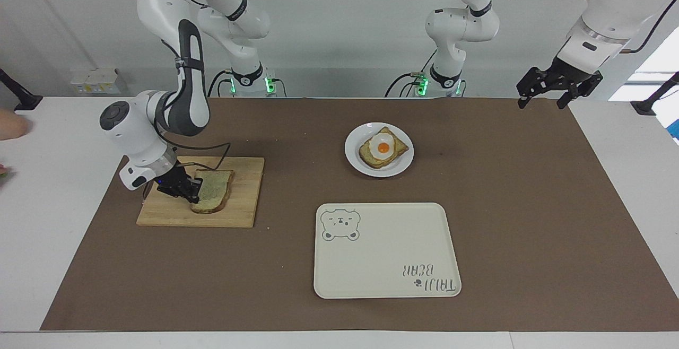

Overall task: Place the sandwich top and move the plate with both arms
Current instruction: 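Lower the right gripper and grasp the bread slice, then lift the bread slice with the right gripper toward the egg plate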

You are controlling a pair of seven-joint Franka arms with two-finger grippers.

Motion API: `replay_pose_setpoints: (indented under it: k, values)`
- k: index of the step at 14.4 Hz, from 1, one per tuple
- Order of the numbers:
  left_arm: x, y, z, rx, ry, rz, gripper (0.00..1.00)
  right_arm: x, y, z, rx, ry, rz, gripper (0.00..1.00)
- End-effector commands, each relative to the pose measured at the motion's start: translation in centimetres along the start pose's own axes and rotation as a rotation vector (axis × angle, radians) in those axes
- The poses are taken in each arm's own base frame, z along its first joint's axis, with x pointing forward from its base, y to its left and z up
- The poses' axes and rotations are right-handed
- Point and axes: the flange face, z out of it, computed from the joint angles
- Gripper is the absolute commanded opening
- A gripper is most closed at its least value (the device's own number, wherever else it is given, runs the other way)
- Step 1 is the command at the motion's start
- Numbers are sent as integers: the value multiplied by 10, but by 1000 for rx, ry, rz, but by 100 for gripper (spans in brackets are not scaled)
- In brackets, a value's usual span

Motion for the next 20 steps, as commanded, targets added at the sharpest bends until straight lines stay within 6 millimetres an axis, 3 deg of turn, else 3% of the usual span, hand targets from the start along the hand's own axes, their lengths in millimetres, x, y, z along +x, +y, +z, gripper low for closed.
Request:
replay_pose_setpoints:
  k: [1,8,10,15,20]
  values:
    - [-7,-4,-2,2,-4,4,100,8,-14,-22,32,14,-11,0]
    - [-7,-4,-2,2,-3,4,100,19,-49,-94,152,-81,-29,0]
    - [-8,-4,-3,1,-3,4,100,17,-65,-93,192,-115,-45,0]
    - [-7,-4,-2,2,-4,4,100,10,-130,-89,252,-164,-81,0]
    - [-7,-4,-2,2,-4,4,100,-9,-226,-80,234,-223,-61,0]
